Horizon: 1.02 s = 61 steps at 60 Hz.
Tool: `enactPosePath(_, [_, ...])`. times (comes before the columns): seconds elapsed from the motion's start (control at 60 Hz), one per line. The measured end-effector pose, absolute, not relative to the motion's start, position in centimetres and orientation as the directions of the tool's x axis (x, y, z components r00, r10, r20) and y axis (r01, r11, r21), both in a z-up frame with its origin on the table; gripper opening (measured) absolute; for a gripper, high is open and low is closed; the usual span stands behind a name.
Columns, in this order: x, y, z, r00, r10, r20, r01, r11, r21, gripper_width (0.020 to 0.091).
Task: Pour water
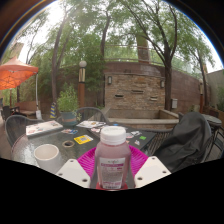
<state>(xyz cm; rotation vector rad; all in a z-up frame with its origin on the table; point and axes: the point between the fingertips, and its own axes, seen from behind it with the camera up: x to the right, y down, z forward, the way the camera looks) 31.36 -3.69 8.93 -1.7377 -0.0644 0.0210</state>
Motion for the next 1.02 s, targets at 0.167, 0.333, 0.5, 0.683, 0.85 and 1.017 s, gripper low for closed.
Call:
enactPosePath(0.167, [32.8, -7.5, 6.9, 0.998, 0.064, 0.016, 0.023, -0.113, -0.993, 0.0452])
enactPosePath(0.333, [33.8, -7.8, 7.2, 0.999, 0.048, 0.007, 0.013, -0.139, -0.99, 0.0547])
enactPosePath(0.5, [35.6, -10.8, 6.0, 0.999, -0.024, -0.028, -0.033, -0.255, -0.966, 0.0841])
enactPosePath(0.683, [35.0, -18.1, 8.2, 0.99, -0.079, -0.12, -0.139, -0.321, -0.937, 0.084])
enactPosePath(0.85, [31.3, -26.0, 11.6, 0.987, -0.107, -0.119, -0.151, -0.372, -0.916, 0.084])
enactPosePath(1.017, [27.2, -35.0, 14.0, 0.983, -0.156, -0.096, -0.157, -0.448, -0.88, 0.084])
